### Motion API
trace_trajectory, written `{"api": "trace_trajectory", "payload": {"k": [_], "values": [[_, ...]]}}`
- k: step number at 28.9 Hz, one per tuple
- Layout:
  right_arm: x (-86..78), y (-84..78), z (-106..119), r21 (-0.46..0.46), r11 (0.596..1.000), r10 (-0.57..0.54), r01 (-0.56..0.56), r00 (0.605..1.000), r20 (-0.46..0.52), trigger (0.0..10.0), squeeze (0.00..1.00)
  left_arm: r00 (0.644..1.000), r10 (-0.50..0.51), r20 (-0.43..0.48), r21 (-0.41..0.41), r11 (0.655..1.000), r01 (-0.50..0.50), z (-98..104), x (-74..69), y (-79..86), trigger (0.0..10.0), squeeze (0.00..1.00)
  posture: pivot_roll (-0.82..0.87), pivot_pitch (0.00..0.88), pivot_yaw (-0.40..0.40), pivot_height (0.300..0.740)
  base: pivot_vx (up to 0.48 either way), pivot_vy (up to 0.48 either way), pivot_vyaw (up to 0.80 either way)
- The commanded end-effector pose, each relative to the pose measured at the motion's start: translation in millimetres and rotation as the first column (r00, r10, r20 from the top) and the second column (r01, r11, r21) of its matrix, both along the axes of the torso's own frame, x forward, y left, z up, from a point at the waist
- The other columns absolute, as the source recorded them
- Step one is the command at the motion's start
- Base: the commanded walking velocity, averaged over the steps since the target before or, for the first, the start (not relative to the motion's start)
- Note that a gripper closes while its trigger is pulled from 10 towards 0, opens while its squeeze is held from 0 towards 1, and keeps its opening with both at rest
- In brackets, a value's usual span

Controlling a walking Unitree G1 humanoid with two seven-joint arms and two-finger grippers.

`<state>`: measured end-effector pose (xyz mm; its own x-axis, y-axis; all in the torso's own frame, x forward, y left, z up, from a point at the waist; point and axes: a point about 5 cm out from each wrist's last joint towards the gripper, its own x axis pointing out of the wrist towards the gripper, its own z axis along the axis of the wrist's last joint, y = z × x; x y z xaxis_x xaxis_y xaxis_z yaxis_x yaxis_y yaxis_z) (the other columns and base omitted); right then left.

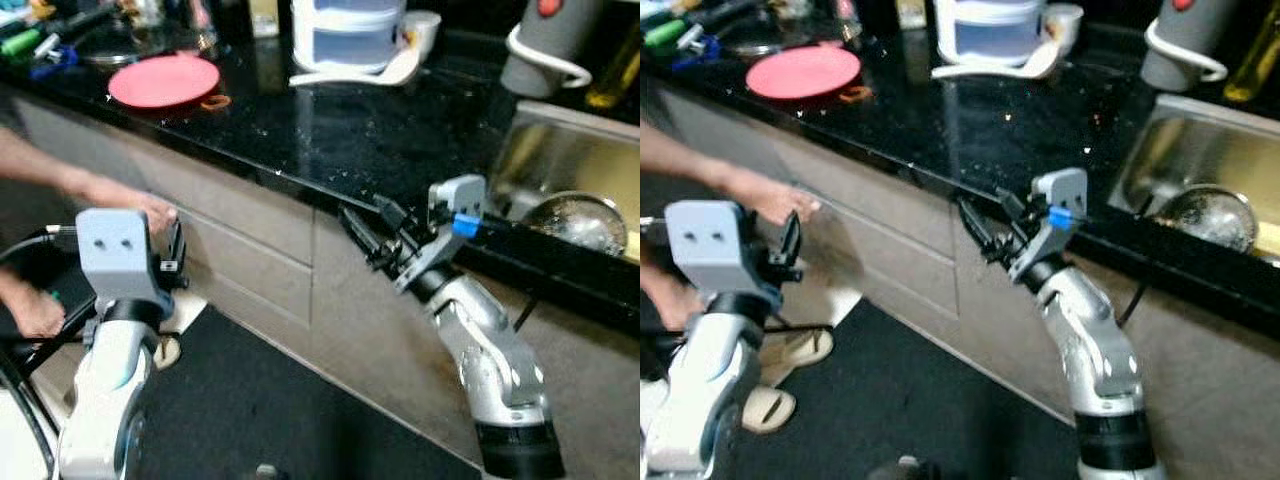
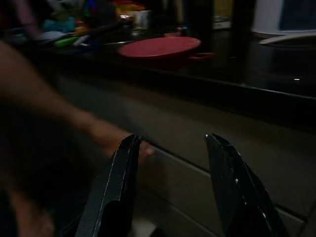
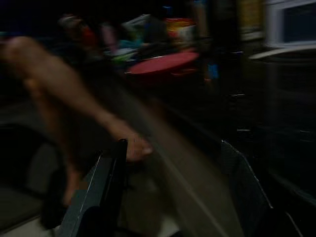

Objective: Kitchen organization

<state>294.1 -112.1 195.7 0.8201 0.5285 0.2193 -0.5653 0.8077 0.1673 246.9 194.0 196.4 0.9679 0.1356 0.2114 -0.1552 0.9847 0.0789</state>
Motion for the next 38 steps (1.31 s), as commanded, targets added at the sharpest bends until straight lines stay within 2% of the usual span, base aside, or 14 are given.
{"api": "trace_trajectory", "payload": {"k": [1,10,26,33,38], "values": [[0.1,-1.2,-3.4,0.003,1.0,0.0,0.0,1.0,-0.008,10.0,0.0,1.0,0.0,-0.013,0.003,1.0,0.0,-1.2,0.4,0.1,10.0,0.0,0.0,0.061,-0.039,0.732,0.0,0.0,0.77],[0.6,1.3,-4.1,0.001,1.0,0.014,-0.014,1.0,-0.01,10.0,0.0,1.0,-0.007,-0.019,-0.007,1.0,0.007,-0.9,5.2,-2.0,10.0,0.0,-0.01,0.062,-0.034,0.732,0.0,0.0,0.77],[3.4,-0.3,-6.6,0.001,1.0,0.008,-0.008,1.0,-0.027,10.0,0.0,0.999,-0.039,-0.016,-0.03,0.999,0.038,-0.4,9.3,-6.6,10.0,0.0,-0.01,0.059,-0.036,0.732,0.0,0.0,0.0],[3.5,0.5,-6.9,0.001,1.0,0.019,-0.019,0.999,-0.029,10.0,0.0,0.998,-0.058,-0.006,0.003,0.998,0.058,2.0,8.6,-8.4,10.0,0.0,-0.01,0.06,-0.037,0.732,0.0,0.0,0.0],[3.5,1.2,-6.9,0.002,1.0,0.021,-0.021,0.999,-0.028,10.0,0.0,0.998,-0.061,-0.001,0.007,0.998,0.061,3.4,8.5,-7.4,10.0,0.0,-0.01,0.061,-0.035,0.732,0.265,0.0,0.0]]}}
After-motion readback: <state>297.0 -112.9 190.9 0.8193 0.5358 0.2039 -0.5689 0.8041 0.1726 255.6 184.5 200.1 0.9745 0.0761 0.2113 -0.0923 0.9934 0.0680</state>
